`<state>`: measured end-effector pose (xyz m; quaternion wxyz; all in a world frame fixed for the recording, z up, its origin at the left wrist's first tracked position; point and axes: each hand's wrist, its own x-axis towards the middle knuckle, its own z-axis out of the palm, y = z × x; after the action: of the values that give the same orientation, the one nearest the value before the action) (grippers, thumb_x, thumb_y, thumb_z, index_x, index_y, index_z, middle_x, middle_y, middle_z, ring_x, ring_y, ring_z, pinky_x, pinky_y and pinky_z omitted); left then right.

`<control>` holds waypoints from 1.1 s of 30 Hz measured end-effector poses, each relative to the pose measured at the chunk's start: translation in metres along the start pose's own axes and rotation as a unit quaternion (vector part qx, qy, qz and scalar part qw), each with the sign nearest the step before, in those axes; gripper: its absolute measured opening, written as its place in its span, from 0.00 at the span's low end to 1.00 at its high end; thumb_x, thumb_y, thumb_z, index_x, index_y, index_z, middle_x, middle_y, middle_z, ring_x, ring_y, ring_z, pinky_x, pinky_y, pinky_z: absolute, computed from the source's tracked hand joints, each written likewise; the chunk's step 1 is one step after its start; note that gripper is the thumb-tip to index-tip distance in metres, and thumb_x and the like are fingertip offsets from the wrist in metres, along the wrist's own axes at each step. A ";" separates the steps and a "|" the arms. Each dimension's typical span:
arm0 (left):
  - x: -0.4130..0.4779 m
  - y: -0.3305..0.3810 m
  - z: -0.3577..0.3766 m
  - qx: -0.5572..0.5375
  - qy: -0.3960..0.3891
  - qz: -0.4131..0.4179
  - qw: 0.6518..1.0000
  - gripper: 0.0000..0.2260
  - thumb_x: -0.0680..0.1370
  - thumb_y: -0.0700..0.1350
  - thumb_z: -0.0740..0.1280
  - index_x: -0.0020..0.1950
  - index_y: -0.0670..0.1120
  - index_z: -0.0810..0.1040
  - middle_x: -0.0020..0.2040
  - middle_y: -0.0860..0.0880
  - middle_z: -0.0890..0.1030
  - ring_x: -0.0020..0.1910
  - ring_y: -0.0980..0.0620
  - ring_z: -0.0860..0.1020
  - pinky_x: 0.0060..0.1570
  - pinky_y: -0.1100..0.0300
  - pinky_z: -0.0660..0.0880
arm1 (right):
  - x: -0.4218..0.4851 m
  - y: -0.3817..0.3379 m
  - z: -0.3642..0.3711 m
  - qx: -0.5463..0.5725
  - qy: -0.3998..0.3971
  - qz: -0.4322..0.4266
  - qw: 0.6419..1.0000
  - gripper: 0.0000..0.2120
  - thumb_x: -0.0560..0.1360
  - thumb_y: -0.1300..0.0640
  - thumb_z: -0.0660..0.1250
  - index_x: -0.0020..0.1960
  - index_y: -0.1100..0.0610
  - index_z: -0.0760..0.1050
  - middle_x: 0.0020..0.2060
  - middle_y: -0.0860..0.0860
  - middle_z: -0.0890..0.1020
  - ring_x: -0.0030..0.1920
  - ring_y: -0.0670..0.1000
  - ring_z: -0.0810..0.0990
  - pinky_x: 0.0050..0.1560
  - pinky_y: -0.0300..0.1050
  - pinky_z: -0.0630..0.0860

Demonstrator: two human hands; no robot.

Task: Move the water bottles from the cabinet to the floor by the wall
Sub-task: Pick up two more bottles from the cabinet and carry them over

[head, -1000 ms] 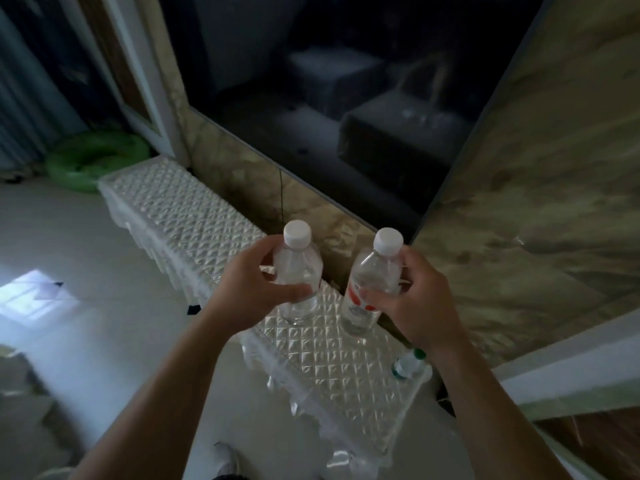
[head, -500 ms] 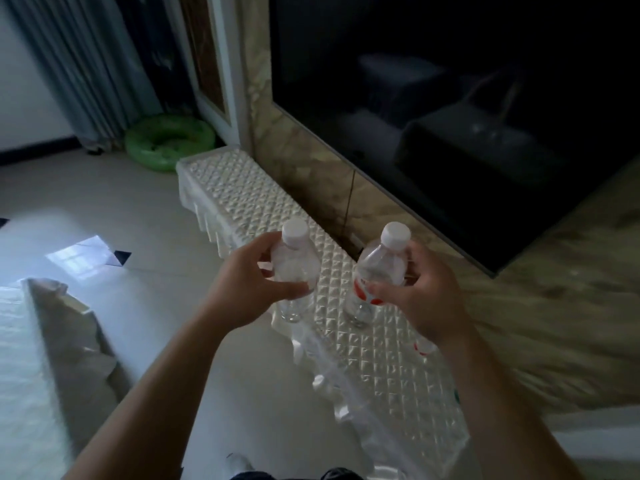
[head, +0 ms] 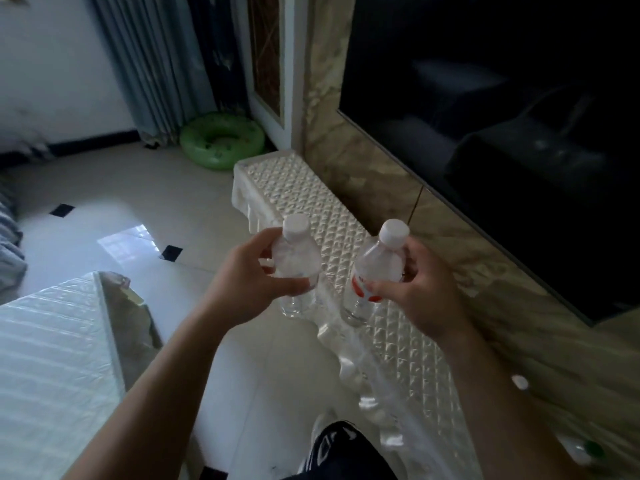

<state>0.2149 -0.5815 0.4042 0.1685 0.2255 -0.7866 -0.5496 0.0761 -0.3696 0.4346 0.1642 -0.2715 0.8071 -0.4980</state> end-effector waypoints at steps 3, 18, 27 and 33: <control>0.019 -0.012 -0.020 0.005 0.012 -0.012 1.000 0.33 0.59 0.51 0.83 0.61 0.56 0.75 0.52 0.57 0.81 0.49 0.57 0.82 0.52 0.55 0.80 | 0.028 -0.006 0.019 0.006 -0.011 -0.004 1.000 0.24 0.62 0.54 0.80 0.55 0.45 0.76 0.48 0.42 0.83 0.49 0.42 0.81 0.49 0.46 0.80; 0.203 -0.052 -0.101 0.035 0.033 -0.031 0.998 0.32 0.59 0.52 0.83 0.61 0.57 0.76 0.53 0.55 0.82 0.52 0.54 0.82 0.54 0.49 0.79 | 0.239 -0.024 0.091 0.026 -0.056 -0.001 0.998 0.25 0.60 0.54 0.80 0.53 0.43 0.76 0.47 0.39 0.83 0.49 0.41 0.81 0.51 0.50 0.80; 0.301 -0.053 -0.146 0.010 0.039 -0.032 0.999 0.32 0.58 0.52 0.83 0.59 0.58 0.77 0.52 0.56 0.83 0.51 0.55 0.82 0.53 0.51 0.79 | 0.341 -0.050 0.121 0.034 -0.065 0.003 0.997 0.27 0.58 0.53 0.80 0.55 0.43 0.76 0.48 0.41 0.83 0.50 0.44 0.81 0.52 0.53 0.80; 0.353 -0.072 -0.189 0.005 0.037 -0.035 0.999 0.32 0.59 0.49 0.83 0.60 0.56 0.76 0.51 0.55 0.83 0.49 0.57 0.82 0.47 0.61 0.80 | 0.396 -0.068 0.163 0.041 -0.066 0.019 0.997 0.28 0.57 0.53 0.80 0.55 0.45 0.76 0.49 0.43 0.83 0.50 0.45 0.82 0.53 0.53 0.80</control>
<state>0.0272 -0.9427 0.4067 0.1771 0.2740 -0.7739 -0.5428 -0.1335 -0.7489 0.4241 0.2377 -0.2810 0.7783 -0.5087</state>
